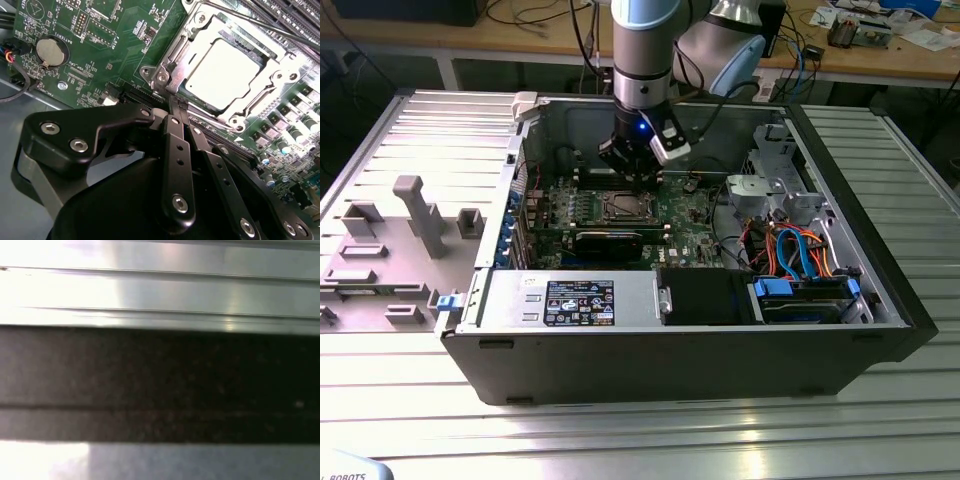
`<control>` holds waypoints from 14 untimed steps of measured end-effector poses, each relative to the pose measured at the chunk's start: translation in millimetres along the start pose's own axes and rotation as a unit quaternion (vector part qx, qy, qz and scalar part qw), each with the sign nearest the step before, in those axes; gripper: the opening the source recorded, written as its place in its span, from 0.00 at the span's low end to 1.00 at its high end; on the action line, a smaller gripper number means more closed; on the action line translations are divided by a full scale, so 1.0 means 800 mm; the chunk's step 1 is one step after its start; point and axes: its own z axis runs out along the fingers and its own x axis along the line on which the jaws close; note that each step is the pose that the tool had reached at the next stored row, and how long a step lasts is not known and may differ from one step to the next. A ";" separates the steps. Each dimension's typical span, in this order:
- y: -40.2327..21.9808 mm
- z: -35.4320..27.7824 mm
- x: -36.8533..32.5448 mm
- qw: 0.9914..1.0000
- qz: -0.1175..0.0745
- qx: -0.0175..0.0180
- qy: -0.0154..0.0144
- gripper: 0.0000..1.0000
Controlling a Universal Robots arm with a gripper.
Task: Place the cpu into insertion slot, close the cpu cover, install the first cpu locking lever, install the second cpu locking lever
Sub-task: 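Install the first cpu locking lever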
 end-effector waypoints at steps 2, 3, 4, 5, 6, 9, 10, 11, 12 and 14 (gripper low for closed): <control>-0.0001 0.0010 -0.0006 1.000 0.000 0.003 0.000 0.11; -0.0002 0.0016 -0.0007 1.000 0.000 0.004 0.000 0.11; -0.0002 0.0019 -0.0006 1.000 0.000 0.004 0.000 0.11; -0.0002 0.0025 -0.0006 1.000 0.000 0.004 0.000 0.11; -0.0002 0.0030 -0.0006 1.000 0.000 0.005 0.000 0.11; -0.0003 0.0043 -0.0005 1.000 0.000 0.005 0.000 0.11; -0.0002 0.0045 -0.0005 1.000 0.000 0.000 0.000 0.11; -0.0002 0.0045 -0.0006 1.000 0.000 -0.005 0.000 0.11; -0.0002 0.0044 -0.0005 1.000 0.000 -0.006 0.000 0.11; 0.0000 0.0019 -0.0007 1.000 0.000 -0.006 0.000 0.11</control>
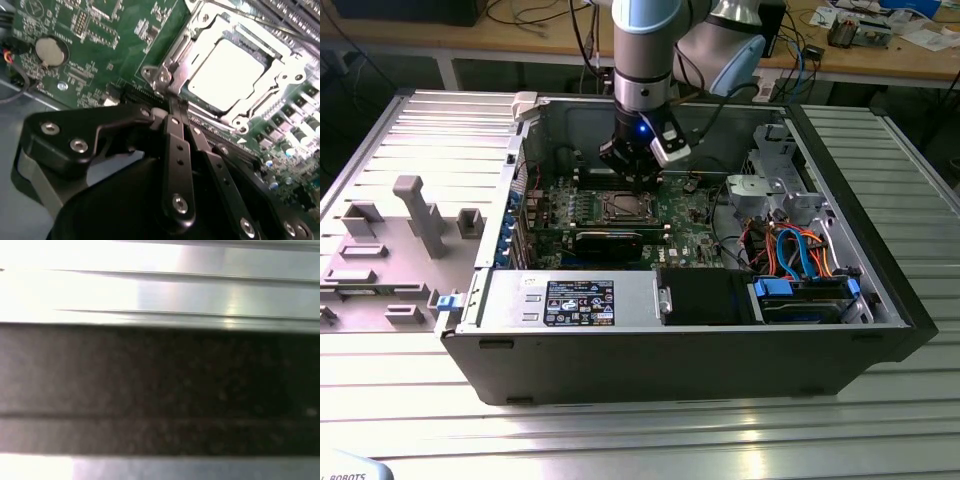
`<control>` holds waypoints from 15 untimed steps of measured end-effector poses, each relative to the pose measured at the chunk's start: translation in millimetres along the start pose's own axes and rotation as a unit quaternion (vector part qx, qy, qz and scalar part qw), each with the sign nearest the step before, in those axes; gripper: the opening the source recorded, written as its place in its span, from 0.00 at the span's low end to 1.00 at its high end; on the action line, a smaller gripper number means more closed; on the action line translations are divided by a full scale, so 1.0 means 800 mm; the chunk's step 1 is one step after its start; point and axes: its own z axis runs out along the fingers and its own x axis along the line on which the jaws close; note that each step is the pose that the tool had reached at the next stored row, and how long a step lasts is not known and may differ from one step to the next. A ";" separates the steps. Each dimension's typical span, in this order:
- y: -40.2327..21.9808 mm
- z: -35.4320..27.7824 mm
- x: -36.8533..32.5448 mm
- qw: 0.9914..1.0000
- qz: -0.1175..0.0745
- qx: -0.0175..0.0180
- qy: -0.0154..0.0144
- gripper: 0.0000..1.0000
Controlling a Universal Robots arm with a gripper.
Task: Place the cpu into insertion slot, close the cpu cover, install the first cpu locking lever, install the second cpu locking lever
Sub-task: 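Install the first cpu locking lever, then install the second cpu locking lever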
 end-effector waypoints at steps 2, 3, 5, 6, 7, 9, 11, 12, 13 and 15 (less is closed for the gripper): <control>0.0001 -0.0041 -0.0001 1.000 0.000 0.000 0.000 0.11; 0.0002 -0.0056 -0.0002 1.000 0.000 0.000 0.000 0.11; 0.0001 -0.0057 -0.0002 1.000 0.000 0.001 0.000 0.11; -0.0011 -0.0059 -0.0002 1.000 0.000 0.001 0.000 0.11; -0.0023 -0.0060 -0.0001 1.000 0.000 0.001 0.000 0.11; -0.0039 -0.0060 -0.0001 1.000 0.000 0.001 0.000 0.11; -0.0046 -0.0059 -0.0001 1.000 0.000 0.001 0.000 0.11; -0.0048 -0.0060 0.0000 1.000 0.000 0.001 0.000 0.11; -0.0050 -0.0060 -0.0001 1.000 0.000 0.001 0.000 0.11; -0.0071 -0.0060 0.0000 1.000 0.000 0.001 0.000 0.11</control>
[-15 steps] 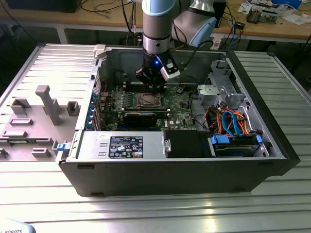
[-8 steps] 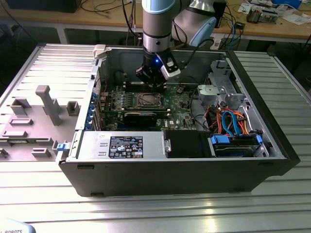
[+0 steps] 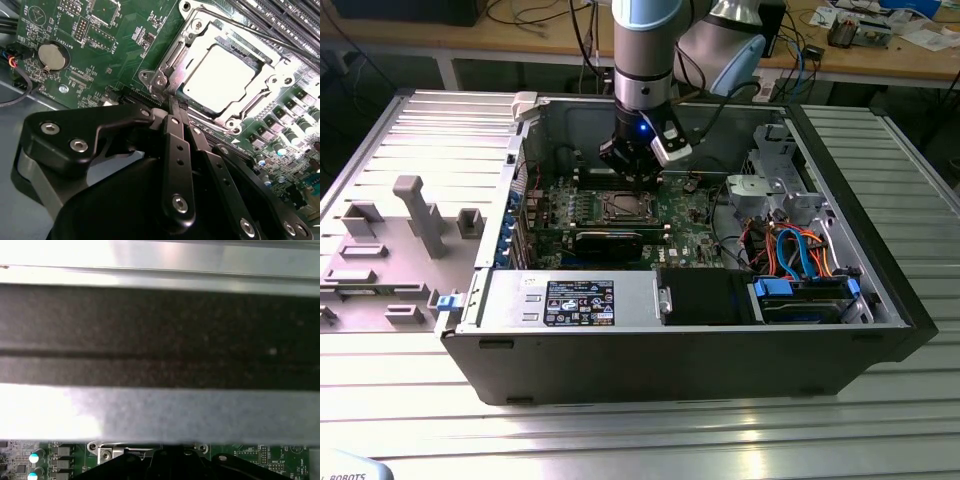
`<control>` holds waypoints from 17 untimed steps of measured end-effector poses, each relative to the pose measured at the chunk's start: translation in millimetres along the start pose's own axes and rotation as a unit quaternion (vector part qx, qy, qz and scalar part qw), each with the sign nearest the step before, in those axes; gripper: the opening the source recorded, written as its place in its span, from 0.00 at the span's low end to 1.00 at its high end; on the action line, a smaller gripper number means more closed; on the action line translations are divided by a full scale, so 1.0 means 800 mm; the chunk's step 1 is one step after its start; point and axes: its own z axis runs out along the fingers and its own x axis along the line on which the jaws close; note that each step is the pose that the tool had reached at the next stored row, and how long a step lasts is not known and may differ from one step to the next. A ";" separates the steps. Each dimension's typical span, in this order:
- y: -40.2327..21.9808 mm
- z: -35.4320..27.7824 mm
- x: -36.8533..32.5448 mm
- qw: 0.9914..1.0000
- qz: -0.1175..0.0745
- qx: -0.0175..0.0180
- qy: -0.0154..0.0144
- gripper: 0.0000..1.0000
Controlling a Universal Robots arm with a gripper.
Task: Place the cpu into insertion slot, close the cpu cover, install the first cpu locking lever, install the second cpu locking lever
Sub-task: 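Install the second cpu locking lever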
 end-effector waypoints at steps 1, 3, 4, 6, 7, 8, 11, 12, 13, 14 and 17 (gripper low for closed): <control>-0.0001 0.0000 0.0000 1.000 0.000 0.000 0.000 0.11; -0.0011 -0.0001 0.0000 1.000 0.000 0.000 0.000 0.11; -0.0013 0.0000 0.0000 1.000 0.000 0.000 0.000 0.11; -0.0021 -0.0002 0.0000 1.000 0.000 0.000 0.000 0.11; -0.0030 -0.0002 0.0001 1.000 0.000 0.000 0.000 0.11; -0.0038 -0.0002 0.0001 1.000 0.000 0.000 0.000 0.11; -0.0063 -0.0004 0.0002 1.000 0.000 0.000 0.000 0.11; -0.0074 -0.0004 0.0002 1.000 0.000 0.000 0.000 0.11; -0.0081 -0.0005 0.0002 1.000 0.000 0.000 0.000 0.11; -0.0085 -0.0005 0.0002 1.000 0.000 0.000 0.000 0.11; -0.0089 -0.0015 0.0003 1.000 0.000 0.000 0.000 0.11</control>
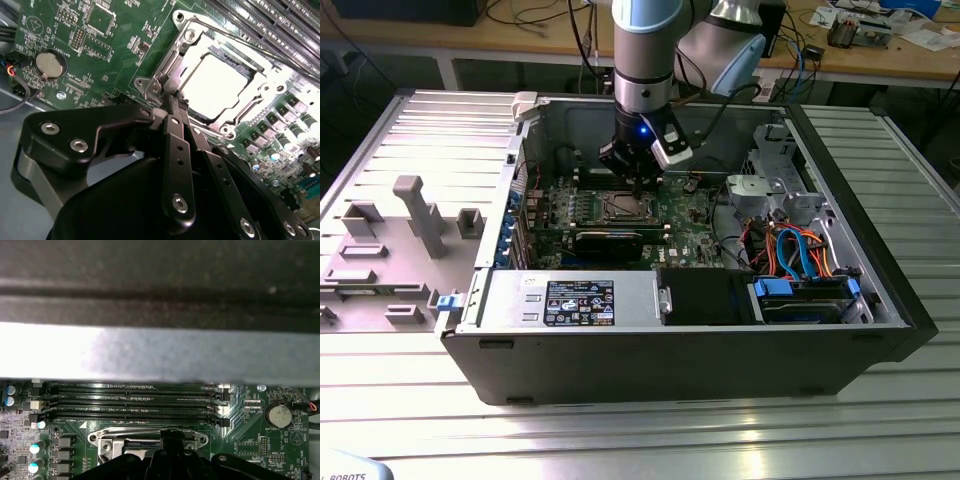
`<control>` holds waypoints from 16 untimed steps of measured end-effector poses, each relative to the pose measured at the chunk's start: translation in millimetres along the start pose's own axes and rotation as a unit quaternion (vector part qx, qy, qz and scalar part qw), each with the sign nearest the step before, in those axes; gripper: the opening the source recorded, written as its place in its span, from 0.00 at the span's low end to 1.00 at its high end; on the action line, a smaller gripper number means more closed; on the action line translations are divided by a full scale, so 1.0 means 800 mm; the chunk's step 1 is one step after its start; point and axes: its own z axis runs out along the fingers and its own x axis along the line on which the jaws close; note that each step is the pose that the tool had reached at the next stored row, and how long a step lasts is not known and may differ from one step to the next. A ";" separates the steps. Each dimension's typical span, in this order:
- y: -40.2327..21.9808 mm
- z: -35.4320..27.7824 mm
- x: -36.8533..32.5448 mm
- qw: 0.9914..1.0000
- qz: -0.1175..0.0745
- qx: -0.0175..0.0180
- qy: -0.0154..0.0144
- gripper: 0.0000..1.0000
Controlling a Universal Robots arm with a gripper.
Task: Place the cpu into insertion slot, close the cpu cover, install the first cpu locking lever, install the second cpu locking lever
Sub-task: 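Install the second cpu locking lever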
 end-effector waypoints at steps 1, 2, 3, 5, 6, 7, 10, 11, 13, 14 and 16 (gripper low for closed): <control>0.0000 -0.0007 -0.0001 1.000 0.000 0.000 0.000 0.11; 0.0001 -0.0016 -0.0001 1.000 0.000 0.000 0.000 0.11; 0.0001 -0.0022 -0.0001 1.000 0.000 0.000 0.000 0.11; 0.0002 -0.0033 -0.0002 1.000 0.000 0.000 0.000 0.11; 0.0002 -0.0034 -0.0002 1.000 0.000 0.000 0.000 0.11; -0.0005 -0.0036 -0.0002 1.000 0.000 0.000 0.000 0.11; -0.0043 -0.0038 -0.0001 1.000 0.000 0.000 0.000 0.11; -0.0051 -0.0038 0.0000 1.000 0.000 0.000 0.000 0.11; -0.0066 -0.0038 0.0000 1.000 0.000 0.000 0.000 0.11; -0.0067 -0.0038 0.0000 1.000 0.000 0.000 0.000 0.11; -0.0066 -0.0079 -0.0002 1.000 0.000 0.006 0.000 0.11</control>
